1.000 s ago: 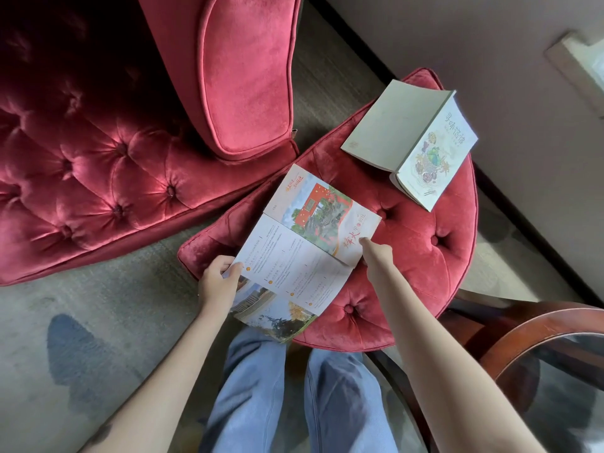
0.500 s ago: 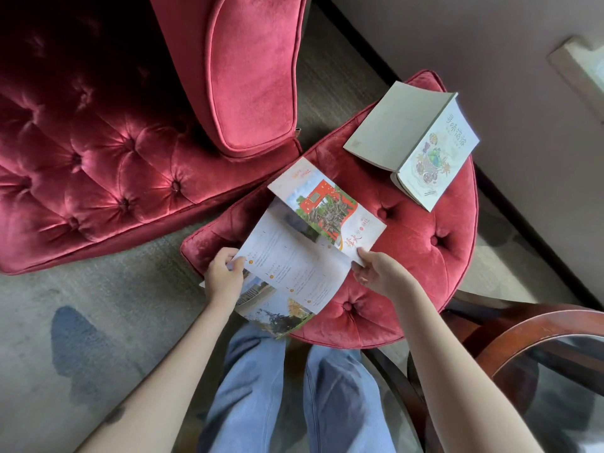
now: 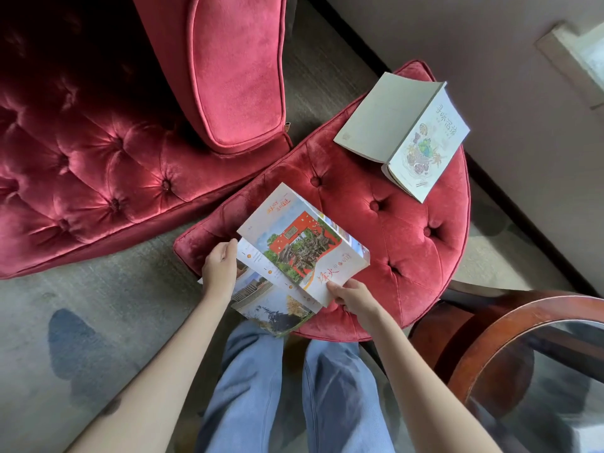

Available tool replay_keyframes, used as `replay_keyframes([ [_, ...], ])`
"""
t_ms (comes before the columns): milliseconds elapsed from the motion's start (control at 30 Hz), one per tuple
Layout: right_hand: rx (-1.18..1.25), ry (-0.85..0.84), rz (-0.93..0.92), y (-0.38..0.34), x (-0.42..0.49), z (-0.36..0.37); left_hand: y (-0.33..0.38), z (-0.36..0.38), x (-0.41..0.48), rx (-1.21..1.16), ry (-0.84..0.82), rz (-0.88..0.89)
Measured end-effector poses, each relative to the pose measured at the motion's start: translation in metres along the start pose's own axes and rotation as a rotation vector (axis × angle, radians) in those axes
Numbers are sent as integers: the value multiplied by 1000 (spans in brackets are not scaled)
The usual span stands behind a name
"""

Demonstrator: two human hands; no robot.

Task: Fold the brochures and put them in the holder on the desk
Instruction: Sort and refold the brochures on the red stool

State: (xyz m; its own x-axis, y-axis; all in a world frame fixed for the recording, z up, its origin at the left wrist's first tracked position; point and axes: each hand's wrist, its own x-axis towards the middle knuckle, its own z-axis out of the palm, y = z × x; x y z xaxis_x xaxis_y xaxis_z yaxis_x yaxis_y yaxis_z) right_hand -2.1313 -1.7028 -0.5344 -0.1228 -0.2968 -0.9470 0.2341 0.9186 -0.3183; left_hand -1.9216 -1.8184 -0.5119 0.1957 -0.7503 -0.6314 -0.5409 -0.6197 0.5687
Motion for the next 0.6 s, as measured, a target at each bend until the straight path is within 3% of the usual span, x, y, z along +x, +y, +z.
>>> replay_keyframes([
  [67, -25, 61, -7, 7, 5, 6, 0, 0, -1, 30, -7, 1],
  [267, -111, 512, -226, -5, 13, 2, -2, 3, -1, 85, 9, -13],
  [333, -159, 497, -304, -19, 20, -8, -2, 2, -1, 85, 7, -5],
  [433, -39, 429, -463, -44, 30, -21, -4, -1, 2, 74, 8, -2],
  [600, 113, 461, -352, -61, 45, -31, -6, -3, 2, 81, -8, 24],
])
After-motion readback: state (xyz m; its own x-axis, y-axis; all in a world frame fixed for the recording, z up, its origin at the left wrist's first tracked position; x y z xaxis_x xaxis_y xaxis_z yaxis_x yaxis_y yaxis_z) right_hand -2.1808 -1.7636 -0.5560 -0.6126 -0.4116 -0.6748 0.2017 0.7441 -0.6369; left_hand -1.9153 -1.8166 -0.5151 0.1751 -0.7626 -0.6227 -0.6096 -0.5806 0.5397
